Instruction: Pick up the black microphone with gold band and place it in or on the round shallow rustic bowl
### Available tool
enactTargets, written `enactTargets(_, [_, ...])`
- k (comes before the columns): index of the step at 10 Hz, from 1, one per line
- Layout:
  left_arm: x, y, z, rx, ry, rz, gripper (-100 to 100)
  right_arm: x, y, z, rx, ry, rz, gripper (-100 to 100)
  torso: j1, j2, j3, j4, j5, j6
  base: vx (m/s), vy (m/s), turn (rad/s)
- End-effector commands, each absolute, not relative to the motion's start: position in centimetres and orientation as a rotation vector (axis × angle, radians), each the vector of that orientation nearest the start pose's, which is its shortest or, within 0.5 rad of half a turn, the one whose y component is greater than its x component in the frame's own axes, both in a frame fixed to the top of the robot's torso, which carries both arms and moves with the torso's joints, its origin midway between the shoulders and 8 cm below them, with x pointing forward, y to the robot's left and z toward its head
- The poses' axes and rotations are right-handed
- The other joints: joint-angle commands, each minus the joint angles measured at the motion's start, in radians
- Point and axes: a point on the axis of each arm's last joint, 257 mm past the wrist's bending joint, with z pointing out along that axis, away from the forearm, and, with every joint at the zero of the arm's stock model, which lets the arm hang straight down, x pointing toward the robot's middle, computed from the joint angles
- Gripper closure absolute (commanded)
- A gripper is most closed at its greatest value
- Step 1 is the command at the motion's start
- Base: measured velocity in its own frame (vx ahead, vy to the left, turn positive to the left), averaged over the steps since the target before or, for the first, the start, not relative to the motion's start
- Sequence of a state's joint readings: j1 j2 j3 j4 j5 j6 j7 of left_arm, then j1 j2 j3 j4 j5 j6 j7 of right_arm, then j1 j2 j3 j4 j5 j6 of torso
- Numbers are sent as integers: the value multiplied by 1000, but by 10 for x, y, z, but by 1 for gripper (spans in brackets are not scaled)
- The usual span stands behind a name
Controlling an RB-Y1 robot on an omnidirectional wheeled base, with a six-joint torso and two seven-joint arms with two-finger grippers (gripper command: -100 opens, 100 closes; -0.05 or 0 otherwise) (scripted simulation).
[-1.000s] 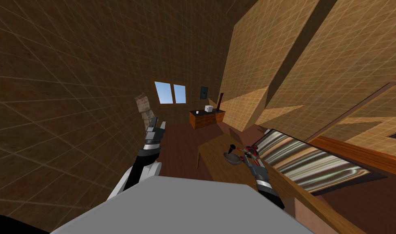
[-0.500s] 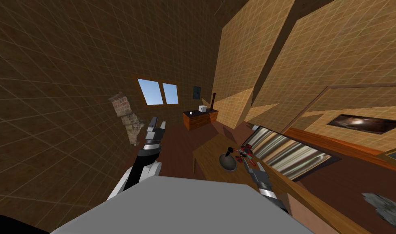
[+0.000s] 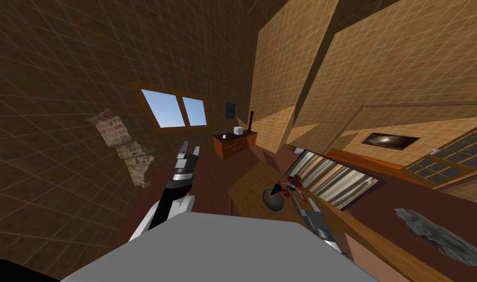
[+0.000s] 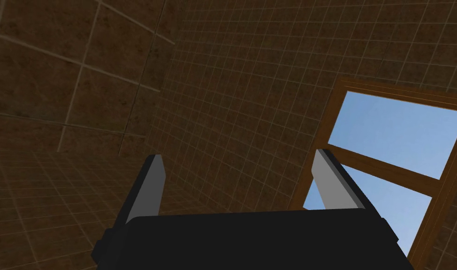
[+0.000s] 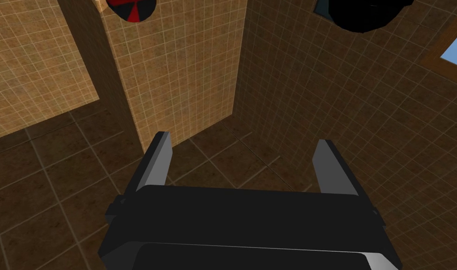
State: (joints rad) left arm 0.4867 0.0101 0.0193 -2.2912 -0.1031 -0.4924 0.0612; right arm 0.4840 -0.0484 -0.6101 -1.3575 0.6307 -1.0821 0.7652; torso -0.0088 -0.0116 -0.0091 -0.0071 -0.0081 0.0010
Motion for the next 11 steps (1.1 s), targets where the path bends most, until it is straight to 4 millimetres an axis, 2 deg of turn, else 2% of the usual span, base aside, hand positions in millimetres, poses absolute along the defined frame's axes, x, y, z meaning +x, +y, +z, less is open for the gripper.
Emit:
enactTargets(1, [345, 271, 31, -596, 655, -1282, 0, 263, -414, -280, -21, 1406, -31, -100, 0, 0, 0, 0, 0, 0, 187, 34, -293])
enactTargets(2, [345, 270, 31, -595, 655, -1282, 0, 266, -410, -273, -47, 1399, -29, -100, 1, -2, -1, 0, 0, -1, 68, 15, -28])
enactTargets(3, [345, 270, 32, -595, 654, -1283, 0, 249, -394, -274, -52, 1413, 9, -100, -1, 3, 1, 0, 0, -2, -16, 50, -142])
enactTargets(5, [345, 270, 32, -595, 654, -1283, 0, 249, -388, -271, -91, 1432, 24, -100, 3, 10, 6, 2, 1, -1, -16, 66, -188])
enactTargets(9, [345, 270, 32, -595, 655, -1283, 0, 249, -387, -269, -96, 1428, 22, -100, -5, 9, 5, 2, -1, -2, 4, -14, 40])
enactTargets(11, [345, 270, 32, -595, 655, -1283, 0, 249, -387, -269, -96, 1428, 22, -100, -1, 10, 5, 2, 0, -1, -6, 25, -71])
